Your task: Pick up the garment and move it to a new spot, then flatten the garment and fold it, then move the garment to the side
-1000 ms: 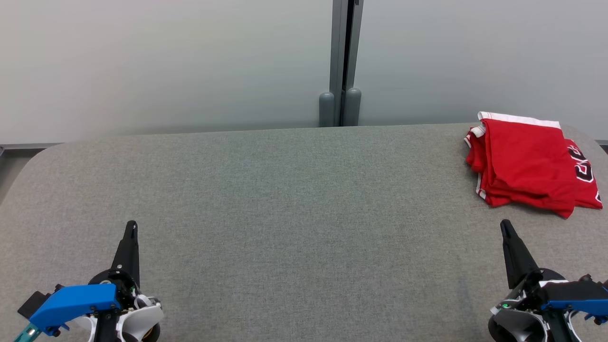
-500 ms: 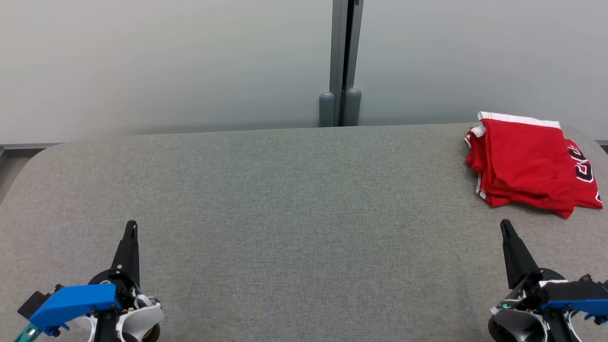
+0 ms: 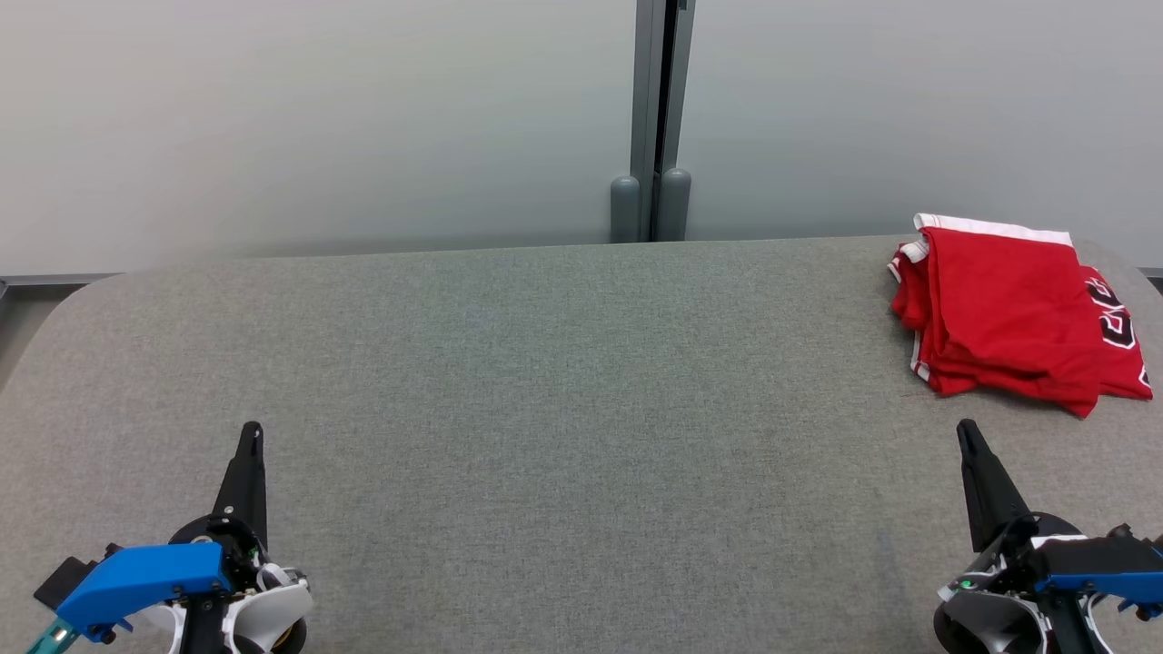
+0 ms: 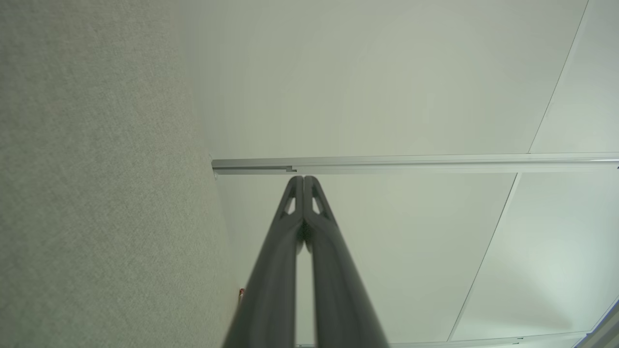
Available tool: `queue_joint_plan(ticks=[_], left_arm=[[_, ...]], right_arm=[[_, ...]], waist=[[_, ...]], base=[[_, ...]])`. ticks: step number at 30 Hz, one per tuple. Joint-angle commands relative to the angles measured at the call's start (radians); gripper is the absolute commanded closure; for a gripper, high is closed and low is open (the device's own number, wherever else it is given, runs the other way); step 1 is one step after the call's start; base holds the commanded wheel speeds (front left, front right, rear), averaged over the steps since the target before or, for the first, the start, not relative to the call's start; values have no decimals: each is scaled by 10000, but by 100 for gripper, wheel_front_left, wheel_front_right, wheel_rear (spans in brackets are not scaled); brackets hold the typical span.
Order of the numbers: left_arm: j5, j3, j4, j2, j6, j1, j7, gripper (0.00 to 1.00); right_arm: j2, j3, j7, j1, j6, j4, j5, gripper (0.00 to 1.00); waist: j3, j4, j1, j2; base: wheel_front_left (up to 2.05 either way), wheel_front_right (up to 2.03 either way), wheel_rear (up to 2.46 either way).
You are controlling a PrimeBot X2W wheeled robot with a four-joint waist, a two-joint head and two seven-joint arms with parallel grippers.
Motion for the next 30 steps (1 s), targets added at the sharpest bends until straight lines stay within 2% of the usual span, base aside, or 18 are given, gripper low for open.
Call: queue_joint_plan(ticks=[1, 30], left_arm=[[-31, 15, -2, -23, -48, -101, 35, 100], [-33, 13, -4, -23, -48, -101, 31, 100]], right_arm=[[8, -23, 29, -128, 4, 17, 24, 100], [8, -21, 27, -119, 4, 17, 26, 100]], waist=[[0, 0, 1, 0], [0, 0, 1, 0]], base=[[0, 0, 0], [0, 0, 0]])
